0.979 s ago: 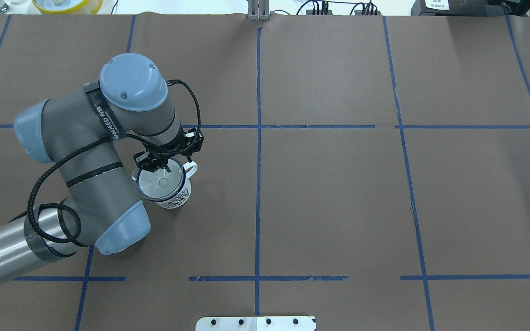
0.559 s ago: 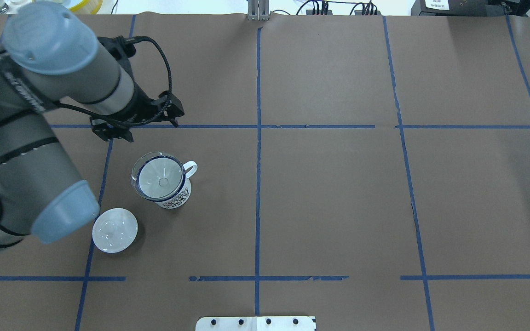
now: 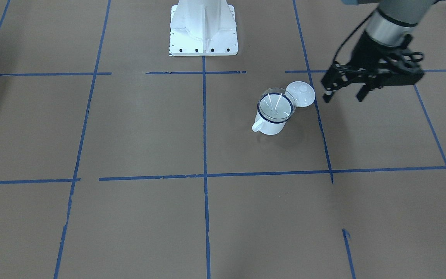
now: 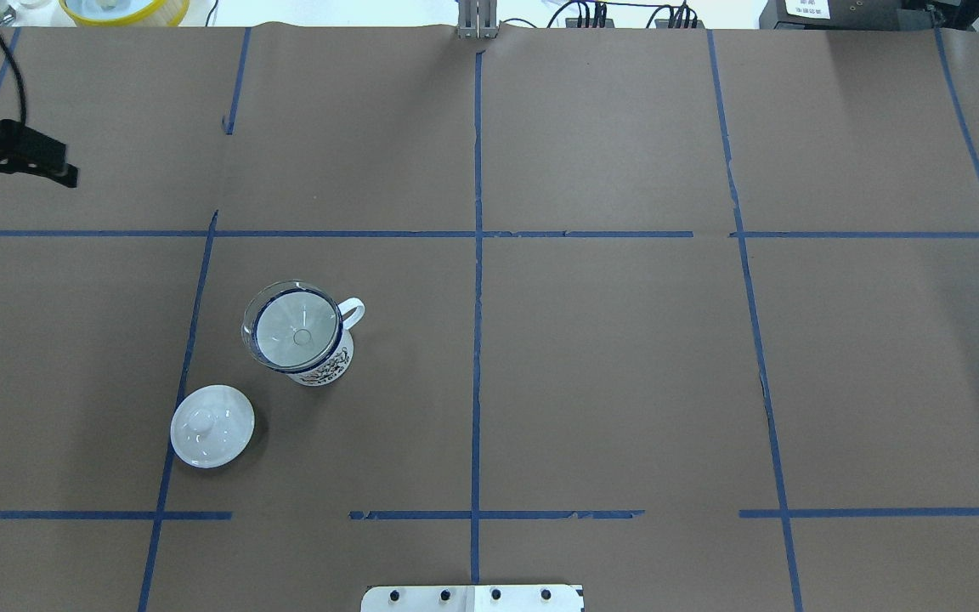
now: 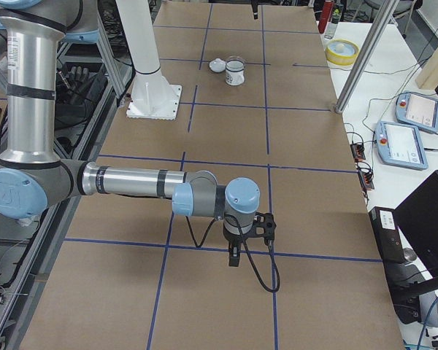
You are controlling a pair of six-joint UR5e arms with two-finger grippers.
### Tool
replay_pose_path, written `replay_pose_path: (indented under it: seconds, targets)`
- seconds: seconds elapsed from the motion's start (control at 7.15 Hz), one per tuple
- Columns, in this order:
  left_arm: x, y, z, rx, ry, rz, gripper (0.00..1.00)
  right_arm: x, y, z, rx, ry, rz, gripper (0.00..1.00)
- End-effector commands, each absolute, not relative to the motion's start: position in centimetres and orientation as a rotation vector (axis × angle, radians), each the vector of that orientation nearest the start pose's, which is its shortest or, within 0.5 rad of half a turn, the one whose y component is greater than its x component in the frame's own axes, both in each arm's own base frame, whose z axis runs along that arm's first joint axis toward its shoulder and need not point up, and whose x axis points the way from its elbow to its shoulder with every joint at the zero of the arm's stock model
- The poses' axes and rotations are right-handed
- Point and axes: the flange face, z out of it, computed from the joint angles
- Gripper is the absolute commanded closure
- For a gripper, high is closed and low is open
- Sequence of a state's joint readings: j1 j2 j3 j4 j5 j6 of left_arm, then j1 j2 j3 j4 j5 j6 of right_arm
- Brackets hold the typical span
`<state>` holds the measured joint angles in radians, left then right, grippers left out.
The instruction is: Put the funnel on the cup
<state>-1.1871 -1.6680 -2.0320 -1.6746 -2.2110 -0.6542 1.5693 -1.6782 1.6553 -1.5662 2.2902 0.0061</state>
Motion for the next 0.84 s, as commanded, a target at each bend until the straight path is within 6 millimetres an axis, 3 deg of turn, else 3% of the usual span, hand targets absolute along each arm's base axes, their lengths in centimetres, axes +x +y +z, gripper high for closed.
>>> replay_pose_path:
  seconds: [0.0, 0.14, 0.28, 0.42, 0.56, 0.7]
  targets:
    - [-1.8, -46.0, 51.8, 0.284, 0.73, 0.091, 0.0, 6.7, -44.5, 67.1, -0.02, -0.719, 0.011, 0.0]
    - [-7.8, -43.6, 57.4, 0.283, 0.685, 0.101, 0.0, 6.7, -44.5, 67.1, -0.02, -0.719, 0.011, 0.0]
    - [-10.2, -42.5, 61.4, 0.232, 0.687, 0.05, 0.0, 6.7, -44.5, 67.0, -0.019, -0.719, 0.01, 0.0]
    - [-10.0, -41.3, 65.3, 0.146, 0.697, 0.019, 0.0, 6.7, -44.5, 67.1, -0.02, -0.719, 0.011, 0.0]
    - [-9.8, -40.9, 65.6, 0.14, 0.734, 0.017, 0.0, 6.7, -44.5, 67.0, -0.019, -0.719, 0.01, 0.0]
    - [-9.4, -40.6, 64.6, 0.115, 0.826, -0.001, 0.0, 6.7, -44.5, 67.0, -0.019, -0.719, 0.01, 0.0]
